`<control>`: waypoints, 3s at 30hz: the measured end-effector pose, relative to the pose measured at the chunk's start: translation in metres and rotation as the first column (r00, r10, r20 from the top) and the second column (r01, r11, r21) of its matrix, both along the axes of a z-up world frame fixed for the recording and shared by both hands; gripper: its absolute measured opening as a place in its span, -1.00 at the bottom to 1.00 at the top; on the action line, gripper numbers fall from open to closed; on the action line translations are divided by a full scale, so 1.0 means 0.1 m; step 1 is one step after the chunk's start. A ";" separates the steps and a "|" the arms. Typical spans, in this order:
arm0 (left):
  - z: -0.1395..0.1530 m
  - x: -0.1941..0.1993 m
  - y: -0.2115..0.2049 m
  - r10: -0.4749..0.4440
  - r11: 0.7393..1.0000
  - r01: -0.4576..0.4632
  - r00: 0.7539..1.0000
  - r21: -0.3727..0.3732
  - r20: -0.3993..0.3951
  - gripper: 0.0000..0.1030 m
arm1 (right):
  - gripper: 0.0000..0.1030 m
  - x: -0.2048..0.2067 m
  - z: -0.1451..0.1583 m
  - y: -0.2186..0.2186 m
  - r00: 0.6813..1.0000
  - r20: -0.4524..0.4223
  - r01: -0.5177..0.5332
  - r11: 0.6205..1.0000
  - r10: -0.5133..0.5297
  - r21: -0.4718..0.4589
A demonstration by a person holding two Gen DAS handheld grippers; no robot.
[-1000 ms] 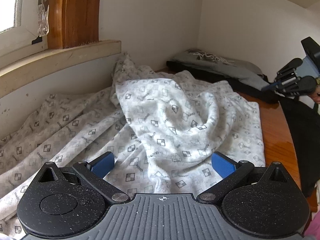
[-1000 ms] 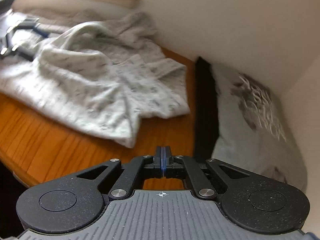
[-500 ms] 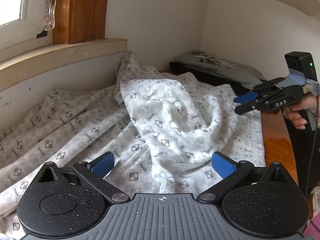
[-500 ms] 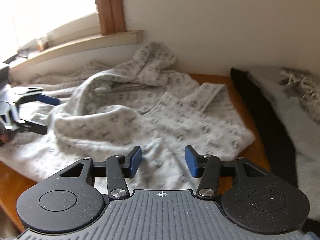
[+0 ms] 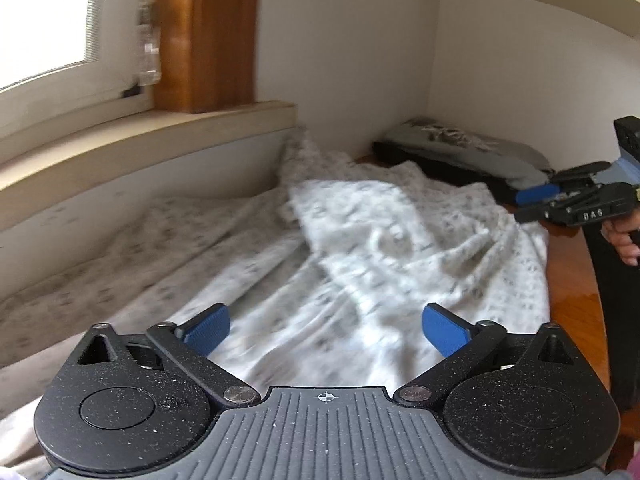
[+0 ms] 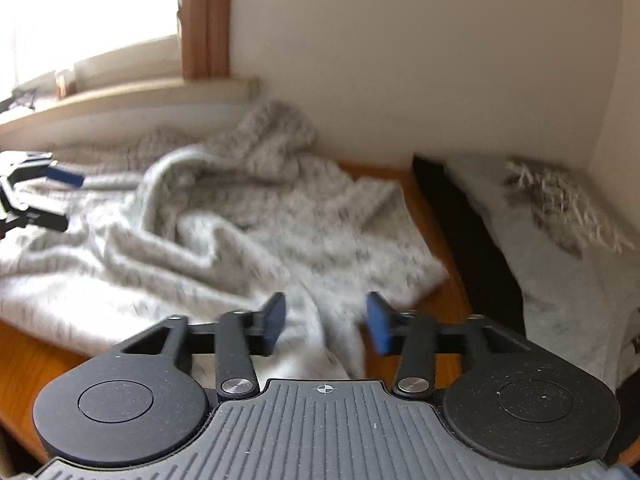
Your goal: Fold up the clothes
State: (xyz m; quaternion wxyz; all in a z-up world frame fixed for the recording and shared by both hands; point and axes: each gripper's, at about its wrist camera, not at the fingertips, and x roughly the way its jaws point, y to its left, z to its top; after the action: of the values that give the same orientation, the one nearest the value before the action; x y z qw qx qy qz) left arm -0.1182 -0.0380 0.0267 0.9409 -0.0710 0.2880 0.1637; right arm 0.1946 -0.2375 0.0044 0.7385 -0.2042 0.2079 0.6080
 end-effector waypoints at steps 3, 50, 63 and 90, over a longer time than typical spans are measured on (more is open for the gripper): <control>0.05 -0.28 0.05 0.004 1.000 -0.003 0.999 0.008 -0.040 0.80 | 0.08 -0.20 -0.05 0.16 1.000 -0.003 -0.009 0.998 0.009 0.060; 0.12 -3.23 0.31 0.427 0.901 -0.433 0.896 -0.028 -0.124 0.10 | 0.50 -0.48 -0.33 0.67 0.991 -0.130 -0.016 1.000 0.018 0.022; 0.30 -3.35 0.28 0.512 0.858 -0.513 0.856 0.008 -0.071 -0.56 | 0.51 -0.49 -0.33 0.68 0.992 -0.126 -0.016 1.000 0.018 0.019; -0.10 -1.27 0.35 0.234 0.968 -0.234 0.972 -0.094 -0.010 0.99 | 0.37 -0.44 -0.21 0.22 0.995 -0.101 -0.012 0.994 0.023 0.113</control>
State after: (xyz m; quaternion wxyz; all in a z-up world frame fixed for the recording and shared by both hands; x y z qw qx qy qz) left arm -0.2453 -0.0027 0.0167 0.9107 -0.1491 0.2845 0.2595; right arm 0.1504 -0.2151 -0.0169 0.7319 -0.1328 0.2091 0.6348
